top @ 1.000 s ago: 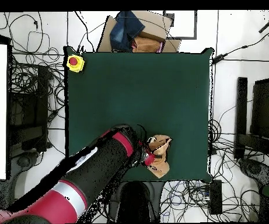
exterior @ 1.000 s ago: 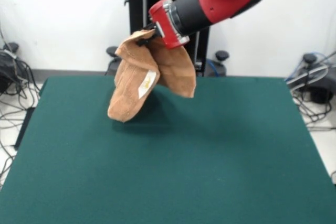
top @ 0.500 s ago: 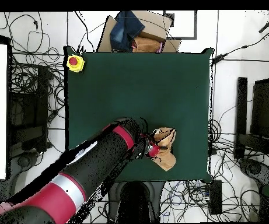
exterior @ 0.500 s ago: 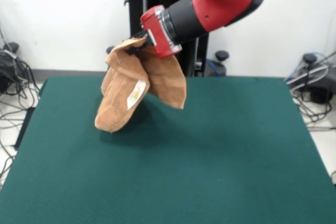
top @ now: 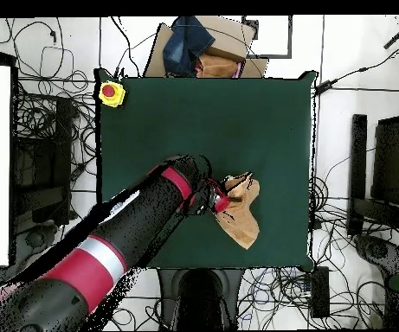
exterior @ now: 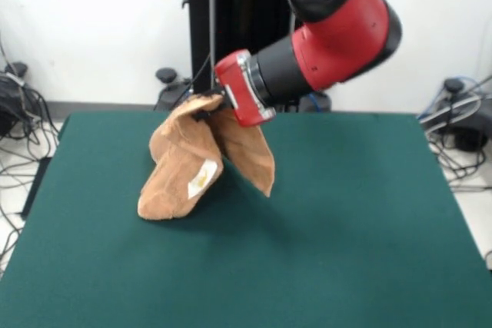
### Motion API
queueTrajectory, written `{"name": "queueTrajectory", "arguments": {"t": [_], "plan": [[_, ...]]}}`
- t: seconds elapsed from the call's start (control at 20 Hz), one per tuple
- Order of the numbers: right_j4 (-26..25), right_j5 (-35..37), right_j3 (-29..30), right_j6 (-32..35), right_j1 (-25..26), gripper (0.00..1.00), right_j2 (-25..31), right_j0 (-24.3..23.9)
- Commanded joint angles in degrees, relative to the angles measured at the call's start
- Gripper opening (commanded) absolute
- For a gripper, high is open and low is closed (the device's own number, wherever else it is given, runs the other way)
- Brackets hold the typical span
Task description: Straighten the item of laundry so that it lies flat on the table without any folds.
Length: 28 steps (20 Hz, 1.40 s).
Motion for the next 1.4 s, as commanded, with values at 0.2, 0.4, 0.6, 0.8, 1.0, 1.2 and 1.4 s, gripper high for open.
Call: {"name": "queueTrajectory", "arguments": {"t": [0.2,0.4,0.6,0.8,1.0,1.2,1.4], "plan": [[10.72,9.64,-12.37,17.77,5.96,0.00,1.24,-0.20],[12.86,10.30,-13.88,17.60,6.20,0.00,1.23,0.02],[14.74,10.08,-14.69,17.49,6.06,0.00,1.11,0.34],[16.40,11.54,-15.34,17.45,6.16,0.00,0.83,0.94],[17.03,10.09,-14.48,17.17,6.07,0.00,0.50,1.13],[18.34,10.62,-14.89,17.11,5.70,0.00,0.22,1.25],[18.87,11.09,-14.54,17.15,6.19,0.00,-0.31,1.66]]}}
